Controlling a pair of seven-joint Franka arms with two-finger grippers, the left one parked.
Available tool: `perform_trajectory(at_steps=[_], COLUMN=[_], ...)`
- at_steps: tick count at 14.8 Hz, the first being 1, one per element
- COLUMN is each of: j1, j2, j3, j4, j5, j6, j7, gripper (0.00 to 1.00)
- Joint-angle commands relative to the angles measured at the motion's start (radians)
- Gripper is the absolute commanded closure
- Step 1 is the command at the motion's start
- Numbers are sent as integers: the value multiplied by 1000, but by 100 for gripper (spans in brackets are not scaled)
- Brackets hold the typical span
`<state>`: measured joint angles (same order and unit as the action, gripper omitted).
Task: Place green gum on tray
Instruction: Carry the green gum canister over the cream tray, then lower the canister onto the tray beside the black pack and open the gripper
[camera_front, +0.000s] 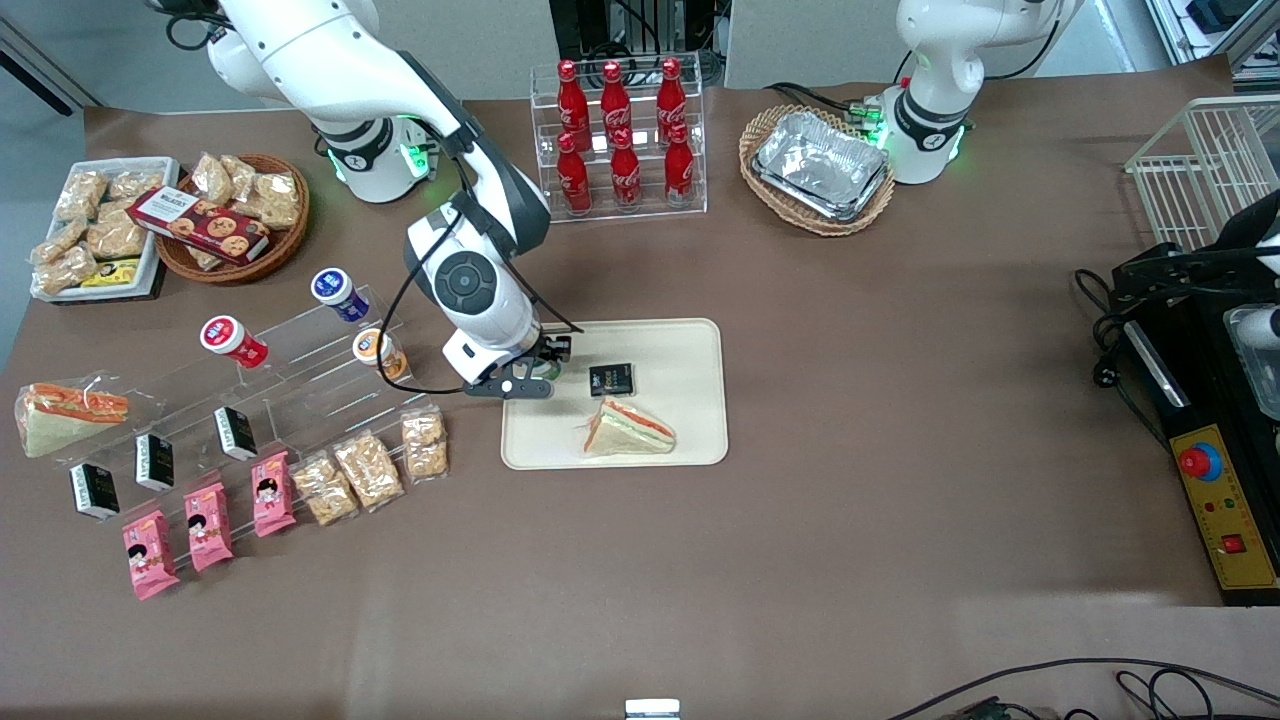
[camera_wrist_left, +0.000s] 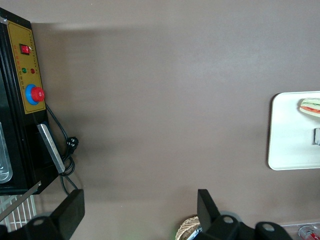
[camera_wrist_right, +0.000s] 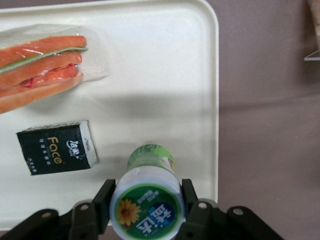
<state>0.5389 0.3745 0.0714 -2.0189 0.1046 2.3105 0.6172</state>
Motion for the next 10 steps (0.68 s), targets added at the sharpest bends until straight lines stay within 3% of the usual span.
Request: perform_trajectory(at_steps=[1, 3, 4, 6, 10], j1=[45, 46, 46, 47, 39], j2=[33, 37, 37, 37, 24], j3=[-7, -7, -8, -9, -13], j4=[-4, -3, -3, -3, 5], j5=[7, 7, 7, 7, 7], j6=[69, 70, 70, 70, 57], j7=[67, 68, 72, 73, 79], gripper=[64, 56, 24, 3, 1])
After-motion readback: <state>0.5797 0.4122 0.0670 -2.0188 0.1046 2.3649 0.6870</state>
